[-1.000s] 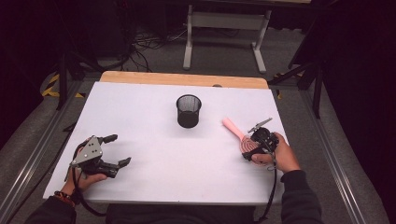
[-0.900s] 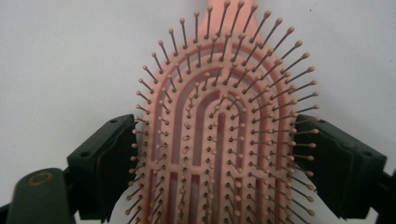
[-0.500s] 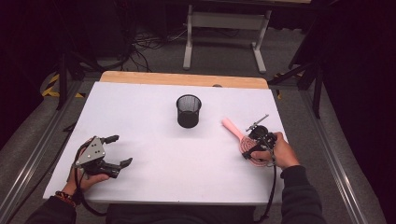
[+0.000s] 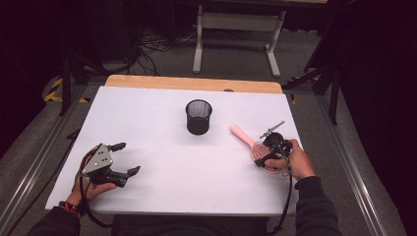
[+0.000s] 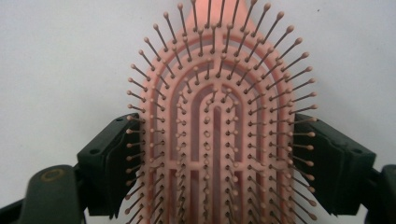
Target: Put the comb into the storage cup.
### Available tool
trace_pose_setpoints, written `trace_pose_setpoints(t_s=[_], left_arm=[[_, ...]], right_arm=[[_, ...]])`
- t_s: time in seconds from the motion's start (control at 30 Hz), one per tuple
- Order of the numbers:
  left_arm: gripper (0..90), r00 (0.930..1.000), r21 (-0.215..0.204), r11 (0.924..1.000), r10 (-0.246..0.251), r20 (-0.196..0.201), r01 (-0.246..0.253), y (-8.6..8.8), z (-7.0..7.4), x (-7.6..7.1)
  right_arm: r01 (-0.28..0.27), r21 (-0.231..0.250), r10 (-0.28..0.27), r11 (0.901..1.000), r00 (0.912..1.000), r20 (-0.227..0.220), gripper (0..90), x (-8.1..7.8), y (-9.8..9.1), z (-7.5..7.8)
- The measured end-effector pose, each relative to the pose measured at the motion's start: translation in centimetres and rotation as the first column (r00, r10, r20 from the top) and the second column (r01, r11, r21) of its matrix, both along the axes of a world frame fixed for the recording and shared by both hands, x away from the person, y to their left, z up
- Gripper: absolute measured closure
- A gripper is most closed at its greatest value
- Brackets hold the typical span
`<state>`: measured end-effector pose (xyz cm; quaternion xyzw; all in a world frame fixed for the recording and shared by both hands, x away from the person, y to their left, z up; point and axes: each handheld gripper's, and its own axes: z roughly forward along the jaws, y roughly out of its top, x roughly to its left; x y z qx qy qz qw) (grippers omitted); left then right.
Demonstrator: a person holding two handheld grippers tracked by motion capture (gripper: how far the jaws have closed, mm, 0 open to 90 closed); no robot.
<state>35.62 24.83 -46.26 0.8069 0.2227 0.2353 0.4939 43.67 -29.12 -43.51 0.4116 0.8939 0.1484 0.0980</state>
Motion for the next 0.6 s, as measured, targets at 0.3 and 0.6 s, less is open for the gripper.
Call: trace_pose_setpoints(t_s=[0.3, 0.6], left_arm=[[9.5, 0.9987, 0.055, 0.9976, 0.042, 0.030, -0.043, -0.7, 0.0, -0.1], [9.5, 0.9995, 0.071, 0.9971, 0.027, 0.017, -0.029, -1.0, -0.3, 0.0]], right_arm=[[0.010, 0.089, -0.014, 0.9960, 0.9985, 0.054, 22.9, -0.3, -0.1, 0.4], [0.017, 0.090, -0.020, 0.9958, 0.9991, 0.038, 19.3, -0.2, 0.0, 0.2]])
